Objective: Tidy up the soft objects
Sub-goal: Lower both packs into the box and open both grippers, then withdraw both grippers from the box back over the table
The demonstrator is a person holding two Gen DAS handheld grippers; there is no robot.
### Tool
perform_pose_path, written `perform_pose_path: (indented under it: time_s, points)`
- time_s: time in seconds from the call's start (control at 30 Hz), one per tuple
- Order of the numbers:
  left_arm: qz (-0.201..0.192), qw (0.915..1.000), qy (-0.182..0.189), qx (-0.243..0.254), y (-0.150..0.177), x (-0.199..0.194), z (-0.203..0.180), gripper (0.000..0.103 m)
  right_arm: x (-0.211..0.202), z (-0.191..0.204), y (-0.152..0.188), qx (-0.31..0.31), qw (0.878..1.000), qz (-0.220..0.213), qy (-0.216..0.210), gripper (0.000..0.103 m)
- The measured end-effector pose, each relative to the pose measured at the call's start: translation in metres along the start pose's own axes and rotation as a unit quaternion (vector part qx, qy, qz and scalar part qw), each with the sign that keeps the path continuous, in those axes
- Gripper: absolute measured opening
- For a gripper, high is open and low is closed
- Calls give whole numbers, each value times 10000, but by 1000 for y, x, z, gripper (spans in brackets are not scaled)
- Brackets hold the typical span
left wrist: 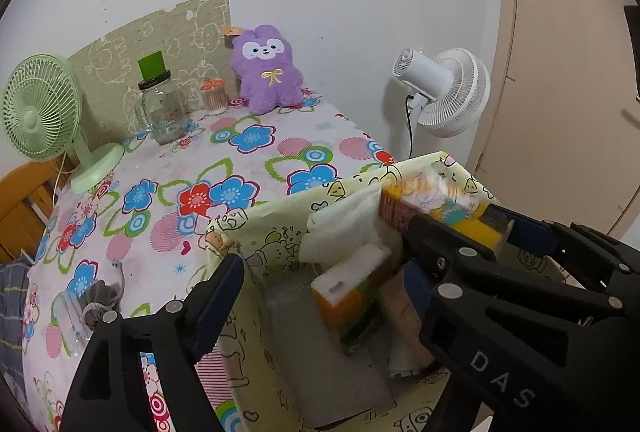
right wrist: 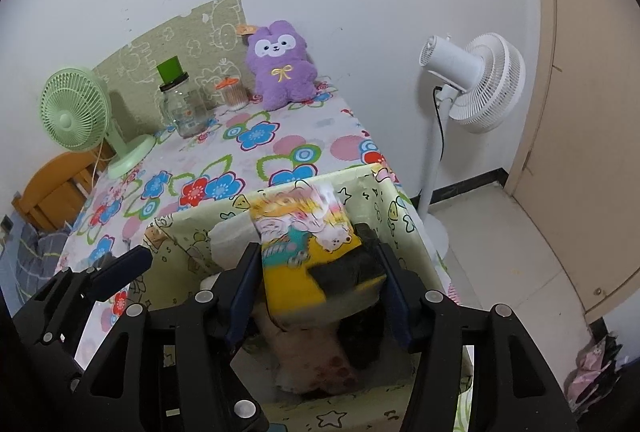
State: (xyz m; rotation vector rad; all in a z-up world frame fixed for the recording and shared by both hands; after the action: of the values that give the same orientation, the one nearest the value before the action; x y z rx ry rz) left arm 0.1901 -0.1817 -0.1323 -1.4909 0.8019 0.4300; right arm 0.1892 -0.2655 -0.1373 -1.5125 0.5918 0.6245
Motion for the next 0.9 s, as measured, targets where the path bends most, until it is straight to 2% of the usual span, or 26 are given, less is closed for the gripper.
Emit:
perform_pose_path:
  time_s: [0.27,0.43,0.7,0.9]
  points:
    - [-80,10000,-3,-49,4,-13,6,91,-11,6,2,-51,10000,-45,8,62]
    - [-185,9997,1,-132,4,-25,14,93,-24,12,1,-113,9998,-153,111,71]
    - [-358,9992,-47,-195,6,-46,28,97,-42,27,-1,-313,9989,-287,216,75]
    - [-496,9983,-97,-293,7,-63,44,100,-56,39,-2,-336,9984,-400,224,83]
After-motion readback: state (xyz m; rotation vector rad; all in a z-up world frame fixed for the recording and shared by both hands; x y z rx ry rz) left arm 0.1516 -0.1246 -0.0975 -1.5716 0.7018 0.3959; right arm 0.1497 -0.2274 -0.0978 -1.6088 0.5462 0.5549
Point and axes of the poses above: each gripper's, at about its wrist camera, not at the fingertips, and x roughly the way its jaws point, z to its left, y to its underside, the point moved 9 cm from there along x, roughly the way its jaws point, and after that the axes turned 12 degrees about -x, right-handed, at the moved point
